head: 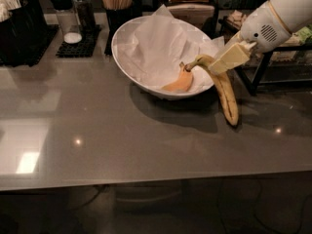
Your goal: Pick banana from white bowl
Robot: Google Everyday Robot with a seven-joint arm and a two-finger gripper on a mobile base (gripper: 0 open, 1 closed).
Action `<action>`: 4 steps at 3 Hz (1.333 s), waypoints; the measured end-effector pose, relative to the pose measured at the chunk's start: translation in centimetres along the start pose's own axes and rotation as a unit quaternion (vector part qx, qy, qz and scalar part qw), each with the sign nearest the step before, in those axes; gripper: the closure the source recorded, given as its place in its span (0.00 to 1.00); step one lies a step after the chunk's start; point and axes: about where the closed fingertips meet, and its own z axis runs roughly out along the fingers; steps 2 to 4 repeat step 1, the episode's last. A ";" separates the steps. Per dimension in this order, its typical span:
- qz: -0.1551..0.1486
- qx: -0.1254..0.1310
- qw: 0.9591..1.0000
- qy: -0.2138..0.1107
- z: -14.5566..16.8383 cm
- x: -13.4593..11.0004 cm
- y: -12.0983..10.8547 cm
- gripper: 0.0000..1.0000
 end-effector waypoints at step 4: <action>0.035 0.004 0.999 -0.015 -1.6 3.0 -0.1 1.00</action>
Offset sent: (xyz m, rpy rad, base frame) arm 0.0000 0.0000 0.0000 0.0000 0.0000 0.0000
